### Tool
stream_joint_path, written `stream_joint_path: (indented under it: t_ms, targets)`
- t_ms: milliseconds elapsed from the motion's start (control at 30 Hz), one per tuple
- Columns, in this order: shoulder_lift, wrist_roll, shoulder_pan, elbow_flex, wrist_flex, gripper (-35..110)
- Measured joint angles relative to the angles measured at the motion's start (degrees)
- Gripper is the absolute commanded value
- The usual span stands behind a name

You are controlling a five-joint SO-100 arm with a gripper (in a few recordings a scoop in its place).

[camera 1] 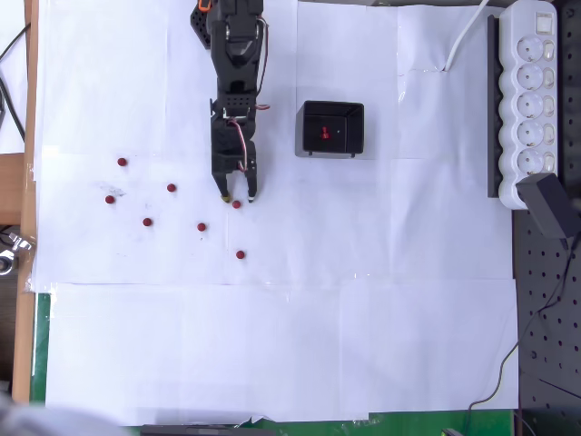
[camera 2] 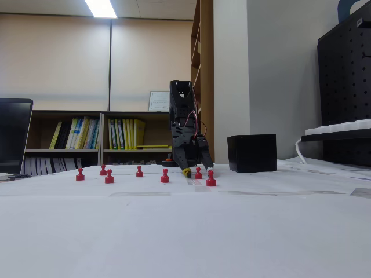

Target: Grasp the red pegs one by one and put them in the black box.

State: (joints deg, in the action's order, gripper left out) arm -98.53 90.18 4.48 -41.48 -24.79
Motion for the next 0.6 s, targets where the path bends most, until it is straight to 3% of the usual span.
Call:
stream_joint_path:
  t_ms: [600]
  targets:
    - [-2.4, -1.7, 0.1, -1.4, -1.0, 13]
